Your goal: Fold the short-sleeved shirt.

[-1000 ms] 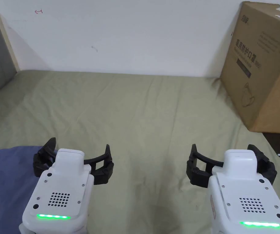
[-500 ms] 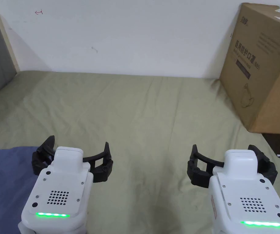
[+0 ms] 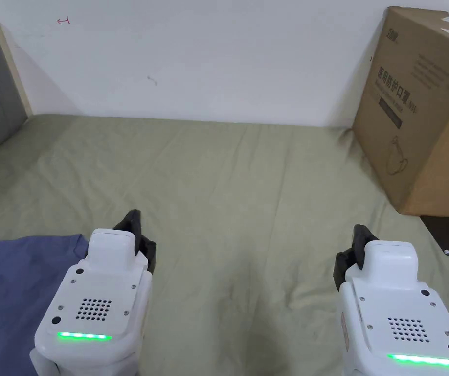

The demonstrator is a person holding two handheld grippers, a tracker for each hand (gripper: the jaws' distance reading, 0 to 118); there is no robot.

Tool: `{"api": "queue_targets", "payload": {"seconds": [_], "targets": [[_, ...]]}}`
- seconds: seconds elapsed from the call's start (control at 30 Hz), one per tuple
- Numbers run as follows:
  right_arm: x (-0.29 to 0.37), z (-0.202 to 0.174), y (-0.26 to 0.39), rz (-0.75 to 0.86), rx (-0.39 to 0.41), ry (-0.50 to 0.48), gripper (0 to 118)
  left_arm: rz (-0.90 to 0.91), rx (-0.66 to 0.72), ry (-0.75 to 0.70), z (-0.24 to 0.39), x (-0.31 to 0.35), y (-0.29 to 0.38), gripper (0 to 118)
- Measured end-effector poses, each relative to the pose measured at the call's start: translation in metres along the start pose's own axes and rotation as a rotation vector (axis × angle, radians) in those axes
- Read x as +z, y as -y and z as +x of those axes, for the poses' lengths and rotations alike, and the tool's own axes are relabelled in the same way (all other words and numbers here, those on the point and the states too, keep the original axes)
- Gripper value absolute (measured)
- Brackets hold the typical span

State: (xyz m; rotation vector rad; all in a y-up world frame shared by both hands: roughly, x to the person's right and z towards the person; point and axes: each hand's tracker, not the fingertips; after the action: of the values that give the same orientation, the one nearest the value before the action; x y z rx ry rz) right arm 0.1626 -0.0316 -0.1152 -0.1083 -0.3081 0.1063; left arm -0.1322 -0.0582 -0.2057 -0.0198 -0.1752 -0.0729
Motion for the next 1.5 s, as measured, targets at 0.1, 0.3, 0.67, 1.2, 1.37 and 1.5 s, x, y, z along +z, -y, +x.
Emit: {"api": "queue_targets", "payload": {"seconds": [0.1, 0.3, 0.67, 1.2, 1.37, 1.5], "targets": [[0.0, 0.001, -0.001, -0.001, -0.009, -0.007, 0, -0.01, 0.006, 0.018, -0.002, 0.0, -0.002, 0], [-0.006, -0.007, -0.003, -0.01, -0.02, -0.053, 0, -0.024, 0.009, -0.018, -0.016, 0.004, 0.001, 0], [-0.016, -0.108, -0.018, 0.022, 0.004, -0.347, 0, -0.086, 0.034, -0.318, -0.126, 0.06, 0.01, 0], [-0.004, -0.231, -0.023, 0.01, -0.002, -0.622, 0, -0.198, 0.052, -0.564, -0.241, 0.134, 0.028, 0], [-0.008, -0.234, -0.023, 0.009, 0.013, -0.63, 0, -0.238, 0.1, -0.56, -0.252, 0.127, 0.032, 0], [-0.017, -0.23, -0.022, 0.004, 0.024, -0.618, 0, -0.294, 0.145, -0.532, -0.26, 0.106, 0.037, 0]]}}
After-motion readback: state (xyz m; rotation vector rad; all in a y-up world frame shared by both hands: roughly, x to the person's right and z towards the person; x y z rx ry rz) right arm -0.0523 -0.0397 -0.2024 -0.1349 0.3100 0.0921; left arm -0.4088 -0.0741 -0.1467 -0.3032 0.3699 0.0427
